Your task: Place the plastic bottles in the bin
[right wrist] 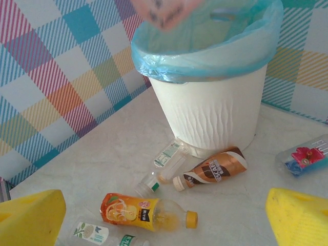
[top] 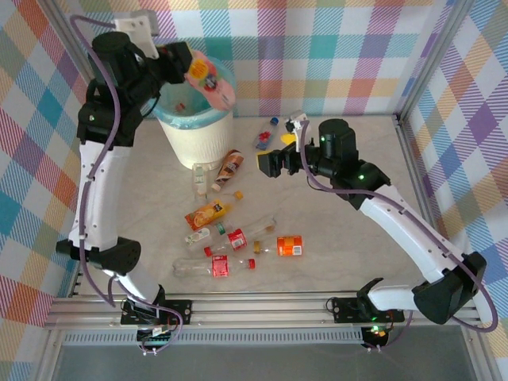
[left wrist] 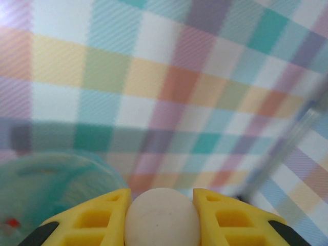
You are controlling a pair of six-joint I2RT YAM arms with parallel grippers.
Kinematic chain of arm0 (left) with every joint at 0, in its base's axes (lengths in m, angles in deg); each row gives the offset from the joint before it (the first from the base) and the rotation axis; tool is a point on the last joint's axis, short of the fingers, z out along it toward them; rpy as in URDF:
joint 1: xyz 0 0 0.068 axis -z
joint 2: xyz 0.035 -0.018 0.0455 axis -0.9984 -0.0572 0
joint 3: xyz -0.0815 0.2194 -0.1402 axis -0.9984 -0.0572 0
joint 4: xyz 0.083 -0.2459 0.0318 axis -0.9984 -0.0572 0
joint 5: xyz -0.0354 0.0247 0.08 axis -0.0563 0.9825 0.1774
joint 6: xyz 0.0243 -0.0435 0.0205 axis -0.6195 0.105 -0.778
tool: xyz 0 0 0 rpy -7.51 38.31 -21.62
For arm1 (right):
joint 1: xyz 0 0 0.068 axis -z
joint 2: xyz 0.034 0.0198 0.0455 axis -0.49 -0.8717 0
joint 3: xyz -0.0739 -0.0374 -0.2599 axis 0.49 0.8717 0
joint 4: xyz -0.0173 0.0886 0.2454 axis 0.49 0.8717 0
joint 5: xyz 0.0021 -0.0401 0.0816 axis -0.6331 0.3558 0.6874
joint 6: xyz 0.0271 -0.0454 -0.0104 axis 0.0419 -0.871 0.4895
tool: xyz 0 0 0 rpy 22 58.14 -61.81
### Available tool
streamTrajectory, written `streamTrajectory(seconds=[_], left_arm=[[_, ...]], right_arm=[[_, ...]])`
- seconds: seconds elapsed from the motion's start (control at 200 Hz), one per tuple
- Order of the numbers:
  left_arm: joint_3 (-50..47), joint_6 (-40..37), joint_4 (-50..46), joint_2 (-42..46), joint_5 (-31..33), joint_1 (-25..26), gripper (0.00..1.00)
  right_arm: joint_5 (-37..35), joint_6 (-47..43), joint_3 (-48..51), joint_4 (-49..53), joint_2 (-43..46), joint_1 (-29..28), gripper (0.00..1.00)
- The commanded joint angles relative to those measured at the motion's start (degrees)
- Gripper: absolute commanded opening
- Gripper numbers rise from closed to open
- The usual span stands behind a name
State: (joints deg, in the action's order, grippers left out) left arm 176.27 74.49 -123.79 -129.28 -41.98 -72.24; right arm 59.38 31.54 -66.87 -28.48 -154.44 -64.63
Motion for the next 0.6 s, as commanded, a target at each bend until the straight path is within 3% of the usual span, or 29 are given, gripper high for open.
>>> streamTrajectory(seconds=[0.0, 0.4, 0.6], left_arm=[[6.13, -4.55, -1.47, -5.81, 6.14, -2.29, 0.00], [12.41, -11.66, 5.63, -18.64, 12.68, -10.29, 0.00], [12.47, -15.70, 7.12, -23.94, 10.37, -10.79, 0.00]], right_arm=[[-0.37, 2.01, -3.07, 0.00, -2.38, -0.31, 1.00], [4.91, 3.79, -8.76, 2.28, -9.02, -0.39, 1.00], [5.86, 2.99, -9.56, 2.71, -11.29, -0.40, 1.00]])
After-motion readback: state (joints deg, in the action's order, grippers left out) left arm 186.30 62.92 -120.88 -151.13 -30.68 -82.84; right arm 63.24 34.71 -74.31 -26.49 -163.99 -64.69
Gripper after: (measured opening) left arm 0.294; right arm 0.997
